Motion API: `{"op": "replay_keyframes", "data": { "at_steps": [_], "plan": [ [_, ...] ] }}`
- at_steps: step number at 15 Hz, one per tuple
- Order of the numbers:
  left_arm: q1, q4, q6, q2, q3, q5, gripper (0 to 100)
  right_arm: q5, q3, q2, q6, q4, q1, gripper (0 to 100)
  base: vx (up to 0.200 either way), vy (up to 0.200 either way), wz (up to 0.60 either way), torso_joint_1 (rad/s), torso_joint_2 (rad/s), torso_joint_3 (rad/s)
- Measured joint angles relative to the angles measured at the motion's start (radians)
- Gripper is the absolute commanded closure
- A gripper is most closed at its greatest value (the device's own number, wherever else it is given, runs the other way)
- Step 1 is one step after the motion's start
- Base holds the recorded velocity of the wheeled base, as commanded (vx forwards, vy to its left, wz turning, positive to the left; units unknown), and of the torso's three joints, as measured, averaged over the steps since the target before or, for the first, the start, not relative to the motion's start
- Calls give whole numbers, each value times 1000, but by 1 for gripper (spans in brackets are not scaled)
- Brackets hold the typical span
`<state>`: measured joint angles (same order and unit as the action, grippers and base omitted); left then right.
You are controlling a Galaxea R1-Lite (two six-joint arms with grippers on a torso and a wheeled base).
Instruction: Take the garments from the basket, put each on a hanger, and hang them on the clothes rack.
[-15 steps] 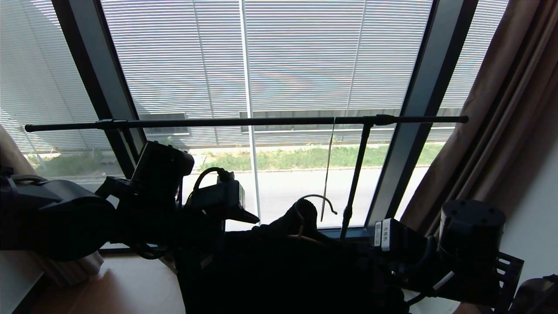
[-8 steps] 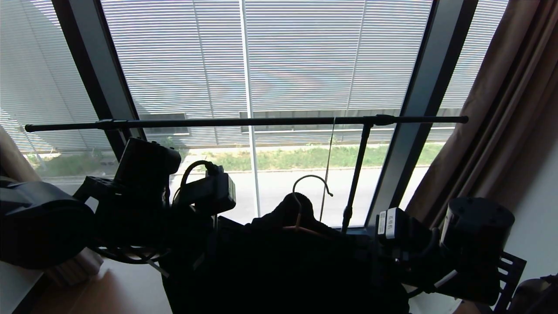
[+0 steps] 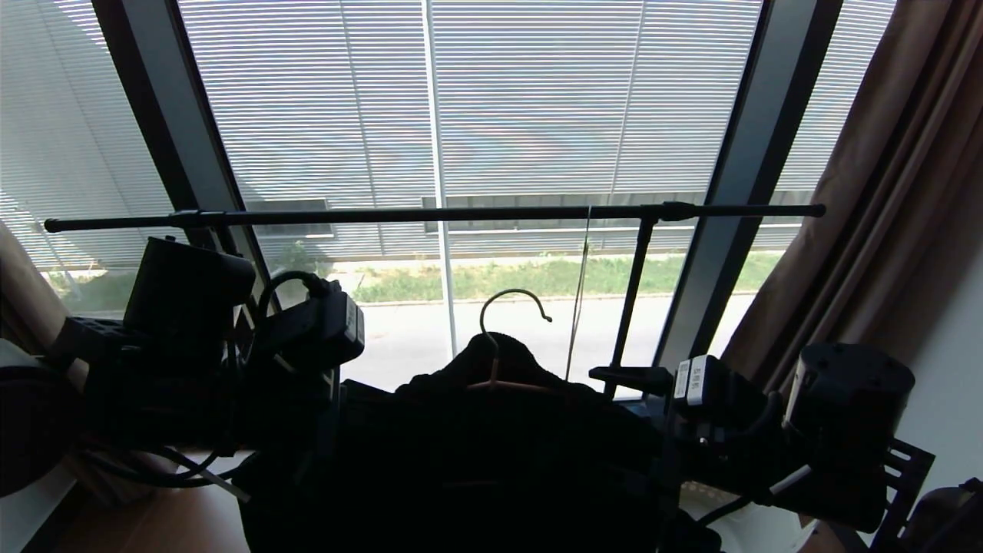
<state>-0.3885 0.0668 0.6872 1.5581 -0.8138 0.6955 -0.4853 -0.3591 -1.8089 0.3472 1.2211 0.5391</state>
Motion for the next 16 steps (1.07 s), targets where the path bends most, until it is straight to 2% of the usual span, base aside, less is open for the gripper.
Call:
{"op": "replay_keyframes", "data": {
  "at_steps": [5,11,16],
  "plan": [
    [83,2,-1,-74,55,58,100,-3,-10,20,0,-1,-53,0,0,0,0,0,0,0],
    [242,3,-42,-177,114,197,100,-5,-8,0,1,-1,-74,0,0,0,0,0,0,0],
    [294,3,-56,-229,124,213,100,-7,1,-60,6,0,-101,0,0,0,0,0,0,0]
  ]
}}
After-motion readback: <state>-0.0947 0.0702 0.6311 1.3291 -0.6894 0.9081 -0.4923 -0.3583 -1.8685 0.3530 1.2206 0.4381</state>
